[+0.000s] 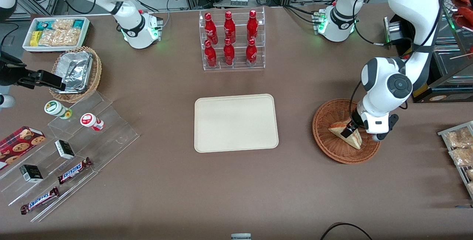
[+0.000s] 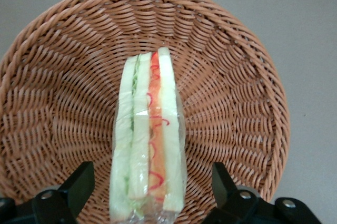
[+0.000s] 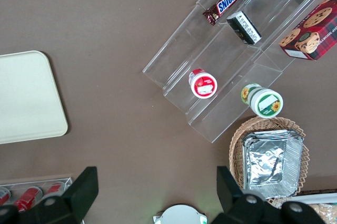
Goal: Place sandwich from basket to tray
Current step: 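Lower the left gripper and close it on the wrapped sandwich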
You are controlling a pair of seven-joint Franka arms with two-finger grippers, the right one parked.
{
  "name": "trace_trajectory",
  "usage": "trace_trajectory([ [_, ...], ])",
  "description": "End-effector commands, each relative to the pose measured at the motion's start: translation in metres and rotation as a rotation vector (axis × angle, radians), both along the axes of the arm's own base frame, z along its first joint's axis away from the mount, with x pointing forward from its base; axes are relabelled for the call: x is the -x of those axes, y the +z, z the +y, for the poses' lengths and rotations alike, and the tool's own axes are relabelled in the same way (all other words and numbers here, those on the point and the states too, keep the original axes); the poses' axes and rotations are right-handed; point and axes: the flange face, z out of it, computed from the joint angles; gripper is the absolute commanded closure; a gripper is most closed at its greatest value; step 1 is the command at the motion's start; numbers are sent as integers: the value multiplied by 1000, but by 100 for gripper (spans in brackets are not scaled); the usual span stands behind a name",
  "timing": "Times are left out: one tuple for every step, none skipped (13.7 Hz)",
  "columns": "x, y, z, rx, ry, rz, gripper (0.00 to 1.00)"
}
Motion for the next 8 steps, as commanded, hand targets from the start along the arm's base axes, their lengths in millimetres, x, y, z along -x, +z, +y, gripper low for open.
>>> trace_trajectory([
  [-3, -8, -5, 0, 32, -13, 54],
  [-4, -8, -7, 1, 32, -15, 80],
  [-4, -8, -8, 1, 29, -15, 97],
  [-4, -7, -8, 1, 29, -16, 100],
  [-4, -6, -7, 0, 31, -16, 100],
  [-5, -4, -9, 1, 31, -21, 100],
  [-5, 2, -9, 0, 34, -25, 100],
  [-5, 17, -9, -1, 34, -38, 100],
])
